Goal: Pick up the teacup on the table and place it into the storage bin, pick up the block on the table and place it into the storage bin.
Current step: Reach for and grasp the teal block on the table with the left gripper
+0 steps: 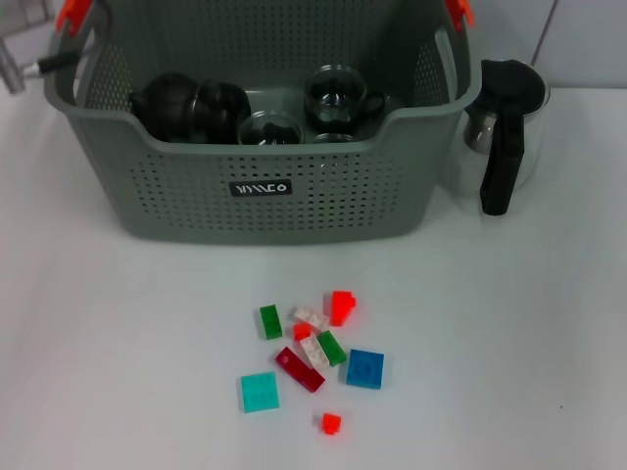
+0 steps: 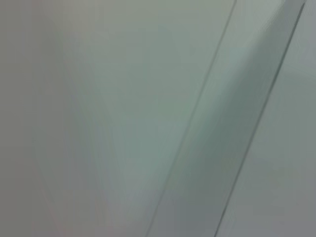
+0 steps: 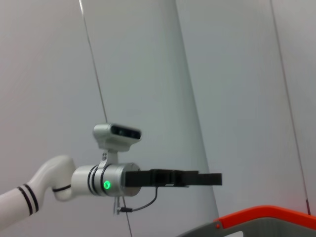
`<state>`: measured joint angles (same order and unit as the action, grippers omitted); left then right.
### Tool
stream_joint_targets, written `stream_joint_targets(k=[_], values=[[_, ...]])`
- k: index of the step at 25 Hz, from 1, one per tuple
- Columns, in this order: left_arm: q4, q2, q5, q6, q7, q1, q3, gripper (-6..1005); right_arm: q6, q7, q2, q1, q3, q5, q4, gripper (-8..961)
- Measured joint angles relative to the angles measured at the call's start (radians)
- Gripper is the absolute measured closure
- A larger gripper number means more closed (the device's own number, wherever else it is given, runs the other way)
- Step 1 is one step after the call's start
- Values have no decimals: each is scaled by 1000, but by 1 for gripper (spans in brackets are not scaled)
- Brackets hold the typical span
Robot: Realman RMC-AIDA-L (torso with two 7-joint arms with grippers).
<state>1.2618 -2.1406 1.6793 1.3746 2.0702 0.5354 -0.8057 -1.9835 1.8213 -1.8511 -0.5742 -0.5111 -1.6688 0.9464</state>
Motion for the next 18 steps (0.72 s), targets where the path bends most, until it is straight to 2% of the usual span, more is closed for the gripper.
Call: stream_joint_targets(k=[3,8,14,18], values=[[-25,-9,-34,52,-64,-18,4,113,4,-20,-11,12,11,2,-1,52],[-66,-32,-58,81,-131,-41,-8,113,16,-56,-48,24,50,0,0,51],[-209,-26,-89,88,-261,-12,-21,113,58,-109,-71,25,66,-2,-44,55],[-254,-20,-103,111,-310,11,-25,114,71,-130,-93,20,56,-12,-48,58]])
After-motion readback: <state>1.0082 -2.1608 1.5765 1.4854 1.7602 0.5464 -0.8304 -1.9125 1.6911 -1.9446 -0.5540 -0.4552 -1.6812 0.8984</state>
